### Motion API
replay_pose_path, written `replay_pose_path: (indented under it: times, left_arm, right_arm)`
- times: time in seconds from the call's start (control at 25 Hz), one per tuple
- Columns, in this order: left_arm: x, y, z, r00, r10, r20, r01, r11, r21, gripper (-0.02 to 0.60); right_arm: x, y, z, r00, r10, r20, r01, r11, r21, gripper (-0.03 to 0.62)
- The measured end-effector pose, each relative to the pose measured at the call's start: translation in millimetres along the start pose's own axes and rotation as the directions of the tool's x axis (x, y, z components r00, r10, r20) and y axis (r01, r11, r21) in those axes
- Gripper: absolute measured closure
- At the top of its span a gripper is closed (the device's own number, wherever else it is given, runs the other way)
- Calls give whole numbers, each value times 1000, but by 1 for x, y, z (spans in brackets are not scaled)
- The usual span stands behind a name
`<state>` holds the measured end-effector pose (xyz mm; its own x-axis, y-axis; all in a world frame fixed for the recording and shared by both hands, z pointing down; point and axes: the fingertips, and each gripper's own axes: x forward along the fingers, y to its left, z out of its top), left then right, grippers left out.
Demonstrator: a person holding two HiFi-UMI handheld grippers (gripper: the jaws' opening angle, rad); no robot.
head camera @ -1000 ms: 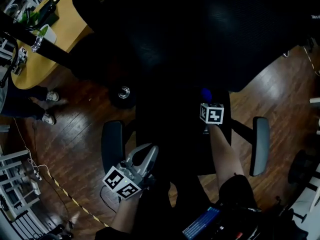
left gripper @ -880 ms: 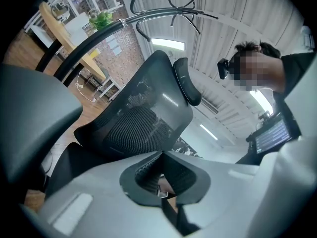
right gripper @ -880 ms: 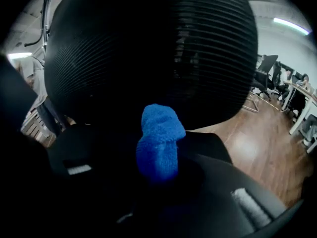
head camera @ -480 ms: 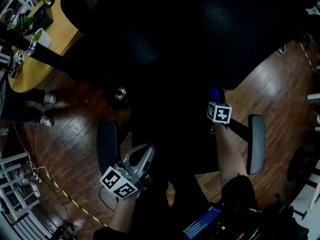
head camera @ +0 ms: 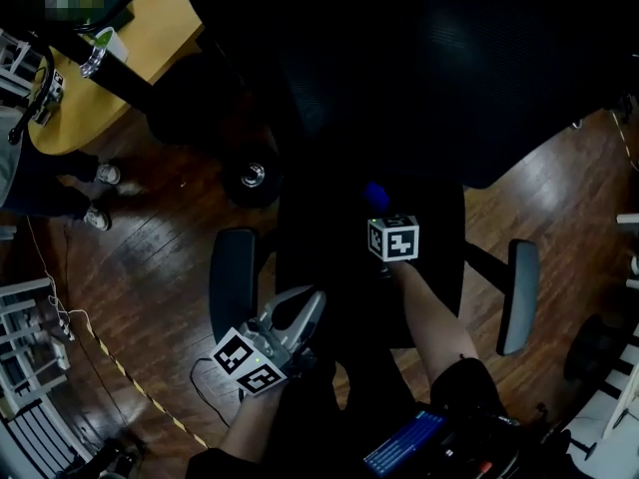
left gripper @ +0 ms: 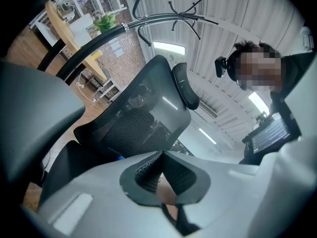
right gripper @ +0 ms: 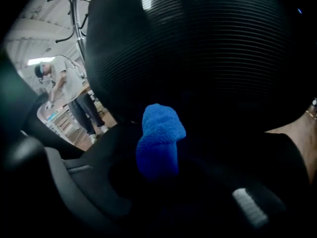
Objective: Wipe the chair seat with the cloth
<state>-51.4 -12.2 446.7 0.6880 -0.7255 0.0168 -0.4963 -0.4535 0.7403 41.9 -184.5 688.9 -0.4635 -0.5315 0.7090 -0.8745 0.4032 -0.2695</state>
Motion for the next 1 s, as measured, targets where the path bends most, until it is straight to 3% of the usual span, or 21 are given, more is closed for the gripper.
replay_pose_path:
  times: [0.24, 0.44, 0.56, 0.68, 1.0]
  left_arm:
    - [-3, -11, -4, 1000, -19, 19, 19, 1000, -16, 589]
    - [-7, -13, -6, 999, -35, 12, 35, 999, -20, 589]
    - [-9, -10, -6, 999, -33, 10, 33, 999, -22, 589]
    - [-10, -5, -5, 1000, -30, 5, 30, 999, -17, 589]
    - [-11, -2, -8, 1000, -18, -26, 17, 1000, -11, 589]
  right_arm:
    - [49, 130, -2, 977, 211, -35, -213, 975, -60, 556]
    - [56, 151, -5, 975, 221, -13, -220, 962, -165, 556]
    - [54, 144, -10, 977, 214, -4, -212, 961, -178, 556]
    - [45, 121, -8, 987, 159, 14, -154, 972, -178, 556]
    - [1, -8, -32, 998, -65, 4, 65, 997, -46, 556]
